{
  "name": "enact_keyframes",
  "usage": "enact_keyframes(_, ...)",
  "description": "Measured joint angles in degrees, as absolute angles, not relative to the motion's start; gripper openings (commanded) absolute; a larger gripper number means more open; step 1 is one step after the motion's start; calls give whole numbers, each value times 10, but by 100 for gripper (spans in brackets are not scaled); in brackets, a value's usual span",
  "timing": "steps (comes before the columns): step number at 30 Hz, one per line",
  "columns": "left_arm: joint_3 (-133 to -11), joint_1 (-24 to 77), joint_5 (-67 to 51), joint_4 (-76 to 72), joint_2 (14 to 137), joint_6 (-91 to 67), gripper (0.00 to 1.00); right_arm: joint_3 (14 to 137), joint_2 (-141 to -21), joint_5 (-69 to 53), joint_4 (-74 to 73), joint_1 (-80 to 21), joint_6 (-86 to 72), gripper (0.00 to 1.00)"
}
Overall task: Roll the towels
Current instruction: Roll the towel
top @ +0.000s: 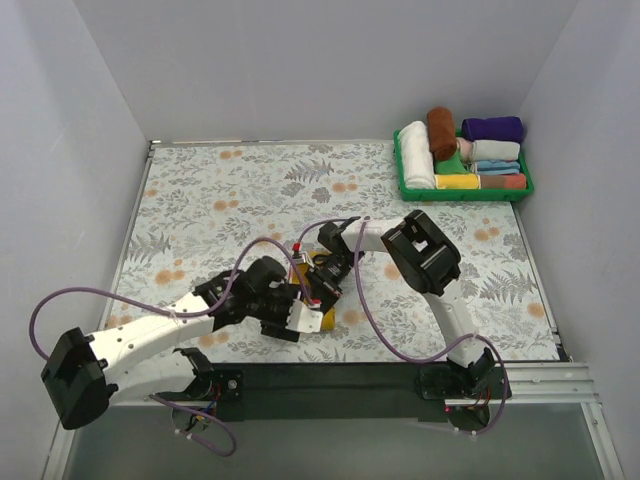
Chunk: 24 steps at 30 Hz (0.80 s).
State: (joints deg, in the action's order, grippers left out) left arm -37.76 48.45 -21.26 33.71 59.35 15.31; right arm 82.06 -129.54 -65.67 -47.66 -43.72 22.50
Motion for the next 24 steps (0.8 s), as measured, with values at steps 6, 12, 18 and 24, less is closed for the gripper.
enact_keyframes(6,-346,590,-117,279,630,133,60,834,-1322,-686,-503,-431,220,1)
enact_keyframes(12,-341,612,-66,217,691,126,45,846,-1344,-706,-525,-424,217,1)
enact_keyframes(18,-336,614,-55,188,728,130,3,847,-1349,-709,-531,-419,215,2)
enact_keyframes(24,-379,606,-104,240,762,146,0,854,-1333,-671,-559,-409,197,39)
